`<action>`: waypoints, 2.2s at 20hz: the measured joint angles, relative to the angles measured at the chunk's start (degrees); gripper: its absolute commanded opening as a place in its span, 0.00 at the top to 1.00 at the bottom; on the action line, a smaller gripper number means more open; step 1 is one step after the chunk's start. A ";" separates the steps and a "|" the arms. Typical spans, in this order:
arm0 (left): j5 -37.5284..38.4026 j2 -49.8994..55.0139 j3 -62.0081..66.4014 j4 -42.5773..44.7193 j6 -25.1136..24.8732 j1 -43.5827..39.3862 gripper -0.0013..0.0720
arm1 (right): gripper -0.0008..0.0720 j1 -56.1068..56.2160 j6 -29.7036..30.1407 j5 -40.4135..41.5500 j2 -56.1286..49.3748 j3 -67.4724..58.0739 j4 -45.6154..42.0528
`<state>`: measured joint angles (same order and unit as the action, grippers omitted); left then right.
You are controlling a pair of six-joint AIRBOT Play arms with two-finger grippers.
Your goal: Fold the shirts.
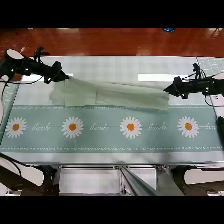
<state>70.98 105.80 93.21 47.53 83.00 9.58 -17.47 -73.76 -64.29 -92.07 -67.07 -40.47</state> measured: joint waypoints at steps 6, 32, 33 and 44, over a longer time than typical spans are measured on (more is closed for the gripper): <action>-2.03 6.62 5.49 0.00 0.52 -0.31 0.54 | 0.47 1.33 -0.35 3.56 -7.17 -4.70 2.58; -17.84 -45.22 -41.20 17.03 4.63 -1.16 0.30 | 0.42 -1.53 -2.56 8.66 -0.87 7.91 -0.11; -19.30 -45.51 -42.01 16.61 4.66 -2.40 0.30 | 0.53 -0.20 -2.29 8.39 -2.25 6.78 0.70; -25.07 -40.85 -41.46 8.02 1.27 -13.64 0.96 | 0.96 6.82 -3.02 1.77 7.72 -0.81 -7.54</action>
<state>45.91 64.95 51.75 55.55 84.27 -4.05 -10.66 -76.77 -62.52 -84.36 -67.88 -48.01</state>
